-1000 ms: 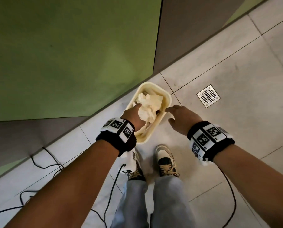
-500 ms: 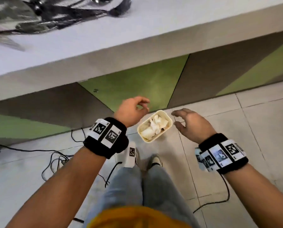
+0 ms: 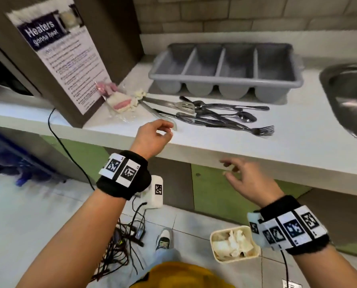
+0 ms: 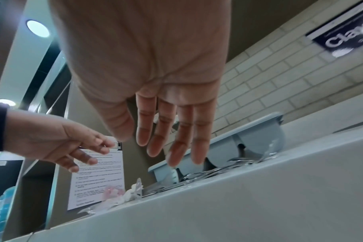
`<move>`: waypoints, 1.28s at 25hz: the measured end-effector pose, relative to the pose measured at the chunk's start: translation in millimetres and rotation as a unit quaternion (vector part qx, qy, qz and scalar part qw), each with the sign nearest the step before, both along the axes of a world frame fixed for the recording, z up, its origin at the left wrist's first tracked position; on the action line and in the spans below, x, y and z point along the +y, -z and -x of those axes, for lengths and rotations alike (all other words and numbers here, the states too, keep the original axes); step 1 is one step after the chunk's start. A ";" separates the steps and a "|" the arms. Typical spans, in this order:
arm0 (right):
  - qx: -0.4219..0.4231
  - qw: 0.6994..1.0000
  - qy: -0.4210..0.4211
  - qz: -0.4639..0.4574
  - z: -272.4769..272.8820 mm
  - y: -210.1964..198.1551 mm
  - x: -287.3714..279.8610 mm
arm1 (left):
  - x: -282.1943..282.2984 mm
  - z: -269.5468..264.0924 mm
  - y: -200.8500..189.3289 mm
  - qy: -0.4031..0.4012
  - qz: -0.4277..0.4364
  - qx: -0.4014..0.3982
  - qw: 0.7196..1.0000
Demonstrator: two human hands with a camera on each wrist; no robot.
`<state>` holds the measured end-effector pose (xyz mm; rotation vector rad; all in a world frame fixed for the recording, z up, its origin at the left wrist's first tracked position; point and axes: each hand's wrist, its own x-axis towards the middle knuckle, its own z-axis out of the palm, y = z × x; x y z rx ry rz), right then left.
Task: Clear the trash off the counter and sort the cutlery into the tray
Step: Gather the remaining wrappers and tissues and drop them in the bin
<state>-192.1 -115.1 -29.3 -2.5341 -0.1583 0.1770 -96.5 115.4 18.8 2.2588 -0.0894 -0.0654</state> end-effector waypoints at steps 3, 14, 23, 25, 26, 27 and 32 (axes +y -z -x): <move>-0.029 0.999 -0.016 -0.028 -39.1 -8.3 27.7 | 38.4 -33.8 0.9 -0.050 -0.027 -0.002 0.998; -0.064 0.998 -0.009 0.009 -223.3 -66.1 176.2 | 168.9 -200.9 7.1 -0.078 -0.156 0.028 0.984; 0.068 0.979 -0.042 0.186 -348.1 -43.5 257.4 | 188.2 -242.5 34.6 -0.031 -0.250 0.146 0.957; 0.108 0.959 -0.075 0.249 -363.5 -36.3 265.4 | 191.6 -248.5 38.8 -0.014 -0.267 0.143 0.953; 0.115 0.953 -0.089 0.266 -368.3 -32.8 268.8 | 193.6 -251.7 41.2 -0.012 -0.256 0.136 0.957; 0.117 0.954 -0.092 0.261 -372.8 -28.9 270.9 | 195.6 -254.5 42.8 -0.014 -0.235 0.128 0.963; 0.101 0.980 -0.048 0.165 -378.6 -21.1 273.8 | 200.3 -265.3 43.4 -0.053 -0.178 0.071 0.980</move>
